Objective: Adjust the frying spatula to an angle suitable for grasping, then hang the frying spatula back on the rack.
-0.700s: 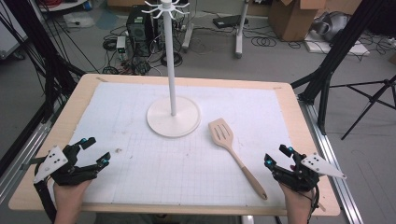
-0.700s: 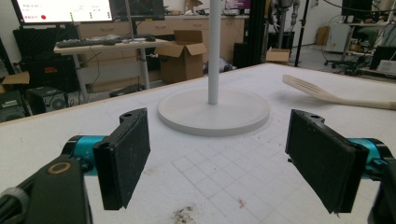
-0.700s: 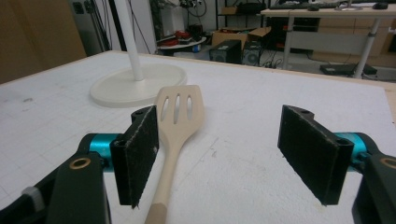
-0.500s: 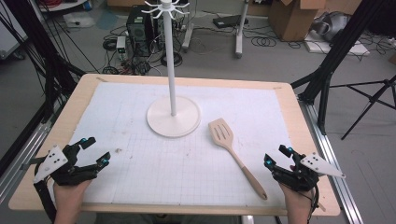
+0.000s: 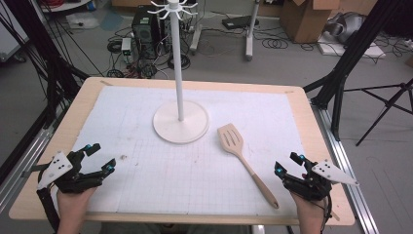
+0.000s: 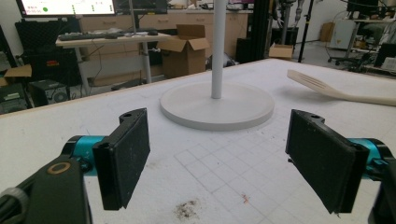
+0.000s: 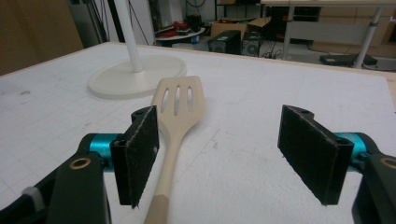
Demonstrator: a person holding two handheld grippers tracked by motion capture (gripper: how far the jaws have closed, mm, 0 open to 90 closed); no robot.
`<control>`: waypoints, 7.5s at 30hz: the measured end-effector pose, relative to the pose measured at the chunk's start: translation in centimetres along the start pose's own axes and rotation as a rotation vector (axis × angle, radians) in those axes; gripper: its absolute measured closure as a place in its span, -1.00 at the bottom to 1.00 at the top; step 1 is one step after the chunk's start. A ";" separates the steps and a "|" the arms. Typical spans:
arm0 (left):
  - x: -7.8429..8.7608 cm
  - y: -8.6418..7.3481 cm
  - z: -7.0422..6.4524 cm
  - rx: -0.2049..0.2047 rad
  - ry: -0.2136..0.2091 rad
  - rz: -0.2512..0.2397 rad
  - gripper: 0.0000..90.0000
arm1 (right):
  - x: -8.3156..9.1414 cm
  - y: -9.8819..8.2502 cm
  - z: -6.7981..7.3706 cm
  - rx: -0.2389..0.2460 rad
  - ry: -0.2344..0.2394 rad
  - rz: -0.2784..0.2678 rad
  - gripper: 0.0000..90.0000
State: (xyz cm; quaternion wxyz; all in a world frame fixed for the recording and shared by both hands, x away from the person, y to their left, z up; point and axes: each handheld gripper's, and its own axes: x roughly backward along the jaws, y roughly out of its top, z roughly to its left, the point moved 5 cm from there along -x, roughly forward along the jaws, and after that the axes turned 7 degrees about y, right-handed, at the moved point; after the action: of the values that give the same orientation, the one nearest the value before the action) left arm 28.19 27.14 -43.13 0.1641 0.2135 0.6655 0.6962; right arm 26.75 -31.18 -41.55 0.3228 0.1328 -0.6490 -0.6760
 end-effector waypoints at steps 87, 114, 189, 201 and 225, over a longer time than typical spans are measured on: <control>0.4 0.7 0.0 0.057 -0.014 0.052 -0.61 | -10.6 -3.1 2.9 -0.014 0.029 0.694 0.73; 0.9 0.9 0.6 0.074 -0.012 0.040 -0.61 | -11.3 1.3 7.6 0.200 0.266 0.614 0.73; 0.5 0.9 -0.3 0.010 -0.111 0.072 -0.57 | -9.8 -0.8 6.4 0.175 0.318 0.287 -0.29; 0.3 1.5 -0.1 0.003 -0.113 0.049 -0.54 | -5.5 -1.3 2.8 0.030 0.043 0.048 -0.39; 0.0 2.4 -0.8 -0.009 -0.141 0.035 -0.62 | -4.3 -1.9 1.4 -0.023 -0.018 0.036 -0.55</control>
State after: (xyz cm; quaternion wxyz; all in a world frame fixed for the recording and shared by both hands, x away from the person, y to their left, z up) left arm 27.95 26.29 -40.80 0.1993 0.2730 0.6452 0.6852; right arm 28.64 -27.53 -44.19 0.3306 0.1114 -0.6463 -0.6787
